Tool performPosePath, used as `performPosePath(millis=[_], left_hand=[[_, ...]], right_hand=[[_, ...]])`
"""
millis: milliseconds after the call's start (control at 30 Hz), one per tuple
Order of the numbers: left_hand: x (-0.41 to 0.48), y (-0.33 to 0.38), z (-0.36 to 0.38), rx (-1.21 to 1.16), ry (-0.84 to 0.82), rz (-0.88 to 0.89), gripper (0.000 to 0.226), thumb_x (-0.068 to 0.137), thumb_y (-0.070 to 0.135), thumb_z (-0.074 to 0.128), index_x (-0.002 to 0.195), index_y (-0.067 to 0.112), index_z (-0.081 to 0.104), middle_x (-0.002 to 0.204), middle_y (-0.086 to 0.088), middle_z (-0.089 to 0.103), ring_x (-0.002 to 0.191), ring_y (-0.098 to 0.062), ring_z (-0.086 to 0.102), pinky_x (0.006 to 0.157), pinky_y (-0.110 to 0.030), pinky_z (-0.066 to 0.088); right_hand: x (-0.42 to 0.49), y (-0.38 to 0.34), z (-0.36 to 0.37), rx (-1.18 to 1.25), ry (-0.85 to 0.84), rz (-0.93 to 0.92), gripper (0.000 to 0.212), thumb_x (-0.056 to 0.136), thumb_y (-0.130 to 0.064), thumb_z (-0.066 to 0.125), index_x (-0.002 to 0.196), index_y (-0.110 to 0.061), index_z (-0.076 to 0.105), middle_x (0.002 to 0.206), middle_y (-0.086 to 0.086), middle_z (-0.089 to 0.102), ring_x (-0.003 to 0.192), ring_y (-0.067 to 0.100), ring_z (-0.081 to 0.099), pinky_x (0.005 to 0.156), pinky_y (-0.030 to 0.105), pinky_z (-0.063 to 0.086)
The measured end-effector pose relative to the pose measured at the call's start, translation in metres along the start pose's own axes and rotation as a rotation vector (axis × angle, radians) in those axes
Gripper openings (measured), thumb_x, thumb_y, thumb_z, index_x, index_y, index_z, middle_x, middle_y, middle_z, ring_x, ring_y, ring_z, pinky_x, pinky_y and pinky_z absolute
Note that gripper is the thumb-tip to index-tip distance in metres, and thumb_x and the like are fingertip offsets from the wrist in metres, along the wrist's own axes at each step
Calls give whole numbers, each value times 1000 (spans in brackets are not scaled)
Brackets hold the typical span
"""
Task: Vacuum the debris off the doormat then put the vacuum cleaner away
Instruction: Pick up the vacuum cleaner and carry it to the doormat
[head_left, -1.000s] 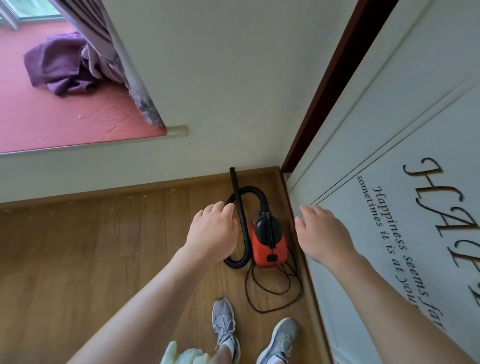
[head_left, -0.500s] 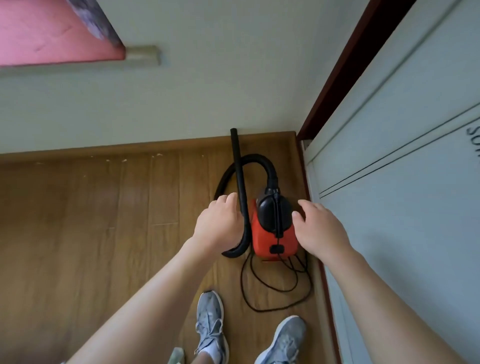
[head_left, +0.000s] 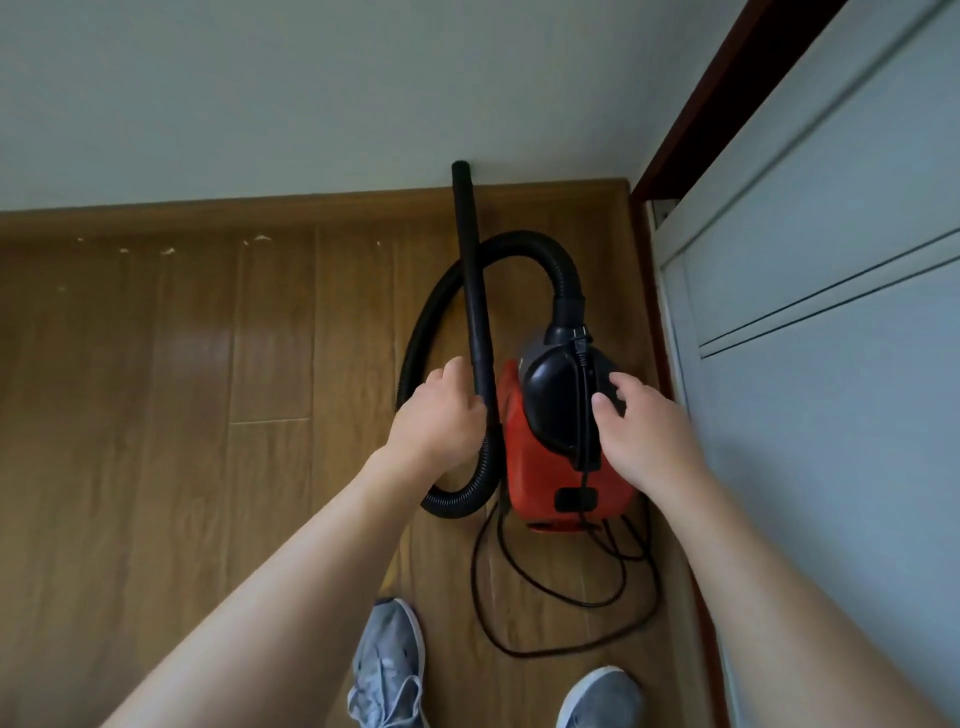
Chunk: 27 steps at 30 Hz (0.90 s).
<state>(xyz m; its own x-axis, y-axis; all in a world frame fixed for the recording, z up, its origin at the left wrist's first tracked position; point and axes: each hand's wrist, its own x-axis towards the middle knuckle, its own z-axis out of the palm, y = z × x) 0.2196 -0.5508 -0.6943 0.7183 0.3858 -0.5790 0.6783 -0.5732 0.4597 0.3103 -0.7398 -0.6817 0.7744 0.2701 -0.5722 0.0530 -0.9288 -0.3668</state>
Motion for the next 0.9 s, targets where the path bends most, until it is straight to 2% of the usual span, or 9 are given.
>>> performPosePath(millis=[167,233,300,367,433,500,600,700,900], left_hand=[[35,-18,33,-137,-28,-63,57,105,30,46,156,13,27,144,-13,53,117,-28,61,93,-32,49],[45,-22,47,-212,-34,-92,57,106,34,47,155,12,28,122,-7,63,90,-19,67,82,-36,58],[55,-25,61,-269,-27,-137,57,106,36,48,153,9,29,100,7,58,76,-12,61,66,-29,54],[63,-27,74,-316,-7,-183,56,105,36,50,151,9,32,91,6,57,79,-16,65,60,-28,50],[70,-27,83,-353,-5,-206,55,105,36,52,149,10,33,93,0,62,79,-18,67,55,-26,47],[76,-28,90,-386,-11,-222,52,104,34,54,146,11,35,91,2,60,78,-15,67,54,-24,47],[84,-31,98,-412,6,-233,50,102,30,58,145,13,39,88,8,55,82,-14,66,60,-25,51],[91,-36,103,-429,29,-258,48,101,24,61,144,12,43,89,9,54,85,-15,66,63,-25,52],[98,-40,104,-485,-12,-291,34,99,18,62,132,10,58,99,-4,67,86,-20,68,66,-30,55]], right_hand=[[23,18,28,136,12,11,52,107,-42,36,154,-18,37,131,4,65,108,18,62,80,25,46],[25,21,34,247,-5,31,52,108,-41,36,154,-18,36,115,-3,67,99,9,62,75,18,39],[28,24,39,338,8,37,50,108,-40,35,153,-18,38,93,-12,63,81,-1,57,65,12,36],[33,28,44,393,15,39,45,108,-40,35,147,-20,47,88,-10,63,75,-1,57,61,14,37],[38,32,48,400,18,21,35,108,-39,35,118,-23,63,81,-7,62,67,3,58,57,19,40],[42,33,51,419,15,19,33,108,-39,36,95,-23,62,78,-1,64,67,12,62,60,28,50],[46,33,54,495,-11,36,31,107,-38,38,96,-23,62,89,6,71,79,21,70,72,40,59],[48,33,57,562,-18,60,28,108,-35,38,104,-21,62,90,4,71,77,17,72,68,31,58],[50,29,63,695,-21,112,24,109,-27,39,105,-16,59,83,6,69,65,15,66,68,34,61]])
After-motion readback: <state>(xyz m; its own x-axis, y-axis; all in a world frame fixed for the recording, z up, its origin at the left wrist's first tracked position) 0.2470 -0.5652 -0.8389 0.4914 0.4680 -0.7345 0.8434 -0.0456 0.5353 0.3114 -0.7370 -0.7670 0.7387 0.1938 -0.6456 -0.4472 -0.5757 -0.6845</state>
